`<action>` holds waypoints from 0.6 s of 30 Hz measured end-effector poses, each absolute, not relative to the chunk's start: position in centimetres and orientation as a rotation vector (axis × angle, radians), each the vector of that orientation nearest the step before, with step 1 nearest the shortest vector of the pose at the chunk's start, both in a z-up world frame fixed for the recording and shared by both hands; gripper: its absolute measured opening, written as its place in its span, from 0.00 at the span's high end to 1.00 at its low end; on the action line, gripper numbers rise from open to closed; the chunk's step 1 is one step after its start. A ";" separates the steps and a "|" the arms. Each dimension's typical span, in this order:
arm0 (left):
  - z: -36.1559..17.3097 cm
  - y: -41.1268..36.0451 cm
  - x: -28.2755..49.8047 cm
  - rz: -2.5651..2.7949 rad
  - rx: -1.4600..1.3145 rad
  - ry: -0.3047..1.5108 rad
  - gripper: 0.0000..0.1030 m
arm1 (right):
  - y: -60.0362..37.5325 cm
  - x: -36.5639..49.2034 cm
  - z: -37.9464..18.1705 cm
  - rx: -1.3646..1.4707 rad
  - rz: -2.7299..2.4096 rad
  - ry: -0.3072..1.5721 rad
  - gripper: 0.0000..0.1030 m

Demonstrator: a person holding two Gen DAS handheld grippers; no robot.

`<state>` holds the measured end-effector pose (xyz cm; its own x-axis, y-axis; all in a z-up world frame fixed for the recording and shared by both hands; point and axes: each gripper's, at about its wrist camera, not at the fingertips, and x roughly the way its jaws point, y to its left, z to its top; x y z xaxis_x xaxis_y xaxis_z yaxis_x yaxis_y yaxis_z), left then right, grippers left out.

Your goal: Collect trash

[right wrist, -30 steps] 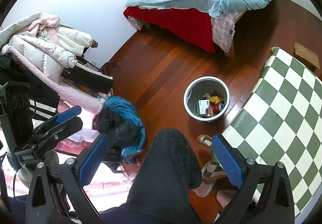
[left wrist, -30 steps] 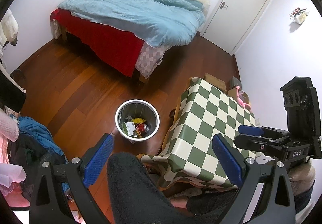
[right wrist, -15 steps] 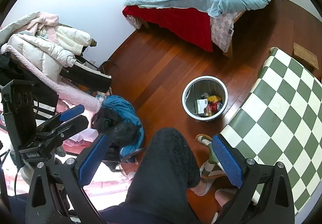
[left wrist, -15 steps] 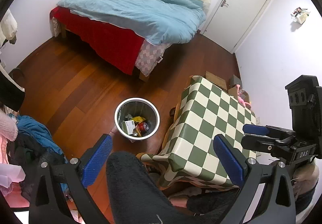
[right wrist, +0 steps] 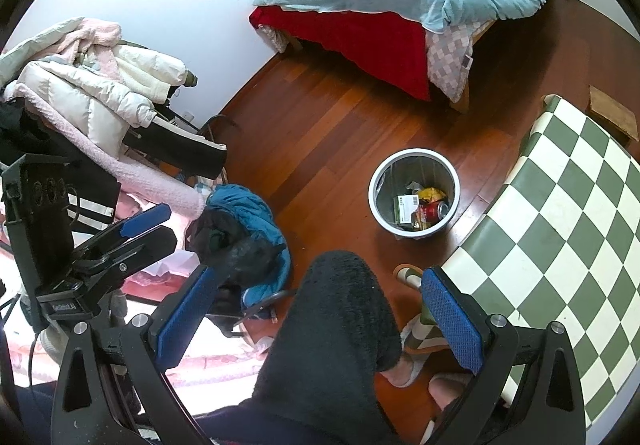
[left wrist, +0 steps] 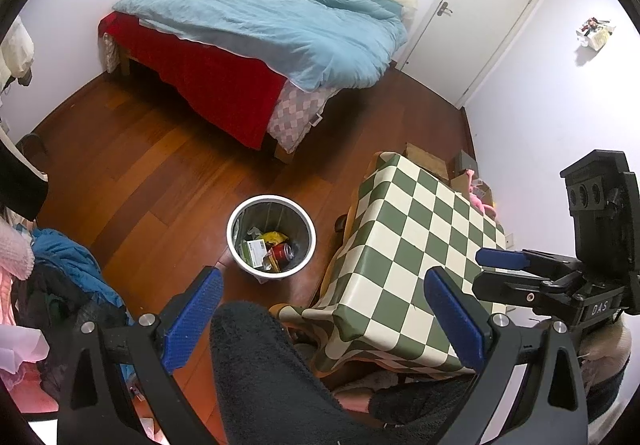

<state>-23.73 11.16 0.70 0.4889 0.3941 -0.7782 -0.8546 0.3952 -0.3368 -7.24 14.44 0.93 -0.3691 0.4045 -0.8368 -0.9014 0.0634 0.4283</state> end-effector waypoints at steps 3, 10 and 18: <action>0.8 11.2 -23.8 0.868 -0.813 0.663 0.00 | 14.5 -7.4 1.0 -0.574 1.550 1.258 0.00; 0.8 11.3 -23.9 0.868 -0.810 0.663 0.00 | 14.6 -7.7 1.0 -0.578 1.551 1.259 0.00; 0.9 11.1 -24.1 0.870 -0.812 0.658 0.00 | 14.5 -7.9 0.9 -0.582 1.557 1.267 0.00</action>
<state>-24.10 11.08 0.86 0.4912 0.3974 -0.7751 -0.8541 0.3946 -0.3390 -7.92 14.50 0.90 -0.3801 0.3941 -0.8368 -0.8994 0.0536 0.4338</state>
